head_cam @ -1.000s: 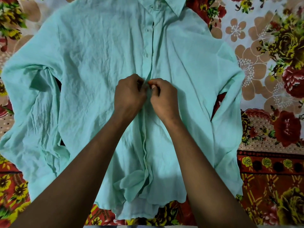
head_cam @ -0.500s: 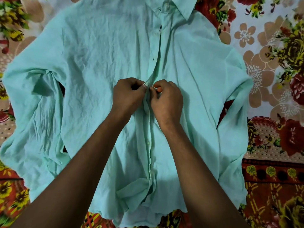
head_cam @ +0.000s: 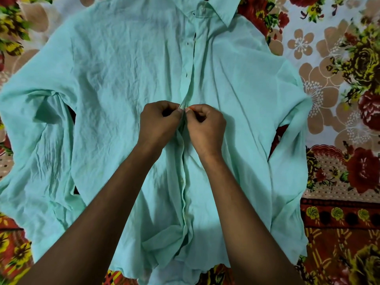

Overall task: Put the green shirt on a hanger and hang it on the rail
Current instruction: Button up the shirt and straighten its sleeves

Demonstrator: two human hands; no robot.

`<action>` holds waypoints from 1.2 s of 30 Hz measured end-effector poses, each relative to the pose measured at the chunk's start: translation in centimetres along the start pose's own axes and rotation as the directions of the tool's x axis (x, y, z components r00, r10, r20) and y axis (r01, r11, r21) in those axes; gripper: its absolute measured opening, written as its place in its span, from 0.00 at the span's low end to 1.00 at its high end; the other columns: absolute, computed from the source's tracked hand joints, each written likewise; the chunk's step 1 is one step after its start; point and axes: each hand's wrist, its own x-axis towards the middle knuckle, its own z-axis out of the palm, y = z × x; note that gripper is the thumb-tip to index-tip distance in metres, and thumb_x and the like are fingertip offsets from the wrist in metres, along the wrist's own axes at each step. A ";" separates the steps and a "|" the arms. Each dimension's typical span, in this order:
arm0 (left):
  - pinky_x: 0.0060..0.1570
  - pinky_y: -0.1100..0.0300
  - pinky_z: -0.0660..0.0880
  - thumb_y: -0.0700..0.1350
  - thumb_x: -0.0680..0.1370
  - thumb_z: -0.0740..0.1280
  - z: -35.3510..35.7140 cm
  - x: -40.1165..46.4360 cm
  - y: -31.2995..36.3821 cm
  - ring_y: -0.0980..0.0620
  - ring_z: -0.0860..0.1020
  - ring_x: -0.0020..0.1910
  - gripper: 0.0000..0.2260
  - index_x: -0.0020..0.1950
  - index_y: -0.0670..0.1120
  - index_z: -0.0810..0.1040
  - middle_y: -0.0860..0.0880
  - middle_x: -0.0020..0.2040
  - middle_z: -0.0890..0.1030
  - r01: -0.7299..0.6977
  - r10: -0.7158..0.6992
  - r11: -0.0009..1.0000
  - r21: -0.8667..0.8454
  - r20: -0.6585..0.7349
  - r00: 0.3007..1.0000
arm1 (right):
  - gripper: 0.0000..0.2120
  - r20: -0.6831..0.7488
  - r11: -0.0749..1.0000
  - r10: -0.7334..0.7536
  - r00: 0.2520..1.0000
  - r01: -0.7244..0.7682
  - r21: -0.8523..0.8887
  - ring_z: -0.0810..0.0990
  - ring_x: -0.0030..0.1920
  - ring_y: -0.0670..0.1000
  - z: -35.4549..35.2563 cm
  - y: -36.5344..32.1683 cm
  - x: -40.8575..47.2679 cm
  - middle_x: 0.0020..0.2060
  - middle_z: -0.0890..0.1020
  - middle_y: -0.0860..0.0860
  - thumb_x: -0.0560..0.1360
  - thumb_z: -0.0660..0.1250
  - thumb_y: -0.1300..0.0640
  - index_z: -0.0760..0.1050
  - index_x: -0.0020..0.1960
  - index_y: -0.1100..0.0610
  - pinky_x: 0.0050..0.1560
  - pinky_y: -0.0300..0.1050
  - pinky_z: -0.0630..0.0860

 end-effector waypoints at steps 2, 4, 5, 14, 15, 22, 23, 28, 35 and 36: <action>0.34 0.66 0.73 0.43 0.78 0.70 0.0 -0.2 0.2 0.59 0.78 0.31 0.07 0.43 0.46 0.86 0.52 0.33 0.84 0.000 0.000 1.000 -0.012 0.006 1.000 | 0.03 0.011 0.999 0.034 0.999 -0.034 0.032 0.85 0.42 0.42 0.0 0.0 0.3 0.39 0.86 0.45 0.75 0.73 0.58 0.86 0.45 0.55 0.48 0.42 0.83; 0.32 0.69 0.72 0.40 0.78 0.67 -0.1 -0.1 0.5 0.60 0.79 0.32 0.10 0.40 0.46 0.86 0.50 0.37 0.86 0.016 -0.016 1.000 -0.024 0.008 1.000 | 0.04 0.042 0.997 0.057 0.998 -0.059 0.051 0.85 0.42 0.43 -0.2 -0.1 0.7 0.39 0.87 0.45 0.75 0.72 0.59 0.86 0.45 0.55 0.50 0.43 0.83; 0.33 0.70 0.72 0.39 0.78 0.66 -0.1 0.0 0.5 0.61 0.80 0.33 0.10 0.41 0.45 0.86 0.50 0.39 0.86 0.021 -0.021 0.999 -0.027 0.014 1.000 | 0.04 0.061 0.996 0.064 0.996 -0.067 0.052 0.85 0.42 0.43 -0.4 -0.1 0.8 0.38 0.87 0.45 0.75 0.72 0.60 0.86 0.45 0.55 0.50 0.43 0.83; 0.31 0.64 0.73 0.42 0.73 0.74 -0.4 1.0 1.0 0.58 0.79 0.29 0.03 0.41 0.43 0.85 0.48 0.33 0.84 0.019 -0.023 0.997 0.074 0.042 0.999 | 0.20 0.208 0.992 0.062 0.976 -0.084 0.097 0.70 0.27 0.43 -1.6 -0.4 0.7 0.24 0.73 0.43 0.81 0.69 0.51 0.77 0.30 0.52 0.33 0.38 0.70; 0.30 0.65 0.73 0.42 0.73 0.75 -0.4 1.0 1.0 0.59 0.79 0.28 0.03 0.41 0.43 0.85 0.49 0.32 0.84 0.022 -0.025 0.997 0.075 0.039 0.999 | 0.16 0.213 0.993 0.044 0.976 -0.066 0.098 0.75 0.29 0.42 -1.6 -0.3 0.6 0.26 0.78 0.42 0.81 0.69 0.51 0.82 0.34 0.51 0.35 0.38 0.74; 0.27 0.68 0.70 0.41 0.75 0.76 -0.5 1.4 0.8 0.61 0.76 0.26 0.05 0.44 0.40 0.85 0.49 0.30 0.81 0.018 -0.025 0.996 0.084 0.089 0.996 | 0.07 0.163 0.999 -0.035 0.986 0.039 -0.021 0.84 0.43 0.39 -1.5 0.2 1.1 0.40 0.86 0.42 0.80 0.69 0.56 0.87 0.49 0.55 0.46 0.30 0.77; 0.27 0.68 0.70 0.40 0.76 0.75 -0.5 1.5 0.8 0.60 0.75 0.25 0.04 0.44 0.39 0.85 0.50 0.29 0.80 0.033 -0.040 0.996 0.080 0.094 0.995 | 0.07 0.150 0.998 -0.048 0.988 0.055 -0.043 0.83 0.42 0.38 -1.4 0.3 1.1 0.39 0.86 0.42 0.80 0.69 0.57 0.87 0.49 0.55 0.44 0.29 0.76; 0.32 0.61 0.71 0.45 0.76 0.74 -0.2 2.6 1.4 0.57 0.74 0.28 0.05 0.43 0.43 0.83 0.52 0.32 0.80 0.047 -0.071 0.976 0.214 0.105 0.992 | 0.05 0.051 0.971 -0.083 0.995 0.092 -0.222 0.84 0.39 0.44 -1.0 0.0 1.8 0.37 0.86 0.46 0.76 0.74 0.54 0.85 0.43 0.54 0.44 0.43 0.81; 0.39 0.55 0.75 0.59 0.71 0.73 2.1 6.1 4.0 0.49 0.80 0.42 0.19 0.52 0.48 0.76 0.50 0.43 0.82 -0.207 0.274 0.836 0.508 -0.058 0.960 | 0.04 -0.014 0.991 0.031 0.999 -0.029 0.134 0.84 0.39 0.45 -0.2 -2.3 7.3 0.36 0.86 0.45 0.74 0.73 0.54 0.86 0.44 0.53 0.52 0.54 0.83; 0.40 0.55 0.75 0.57 0.72 0.73 2.1 6.7 4.2 0.48 0.81 0.43 0.17 0.53 0.48 0.77 0.50 0.44 0.82 -0.205 0.275 0.809 0.551 -0.045 0.960 | 0.04 0.018 0.987 0.039 0.999 -0.042 0.153 0.83 0.39 0.46 0.2 -2.4 7.9 0.36 0.86 0.45 0.73 0.73 0.54 0.86 0.44 0.53 0.52 0.55 0.83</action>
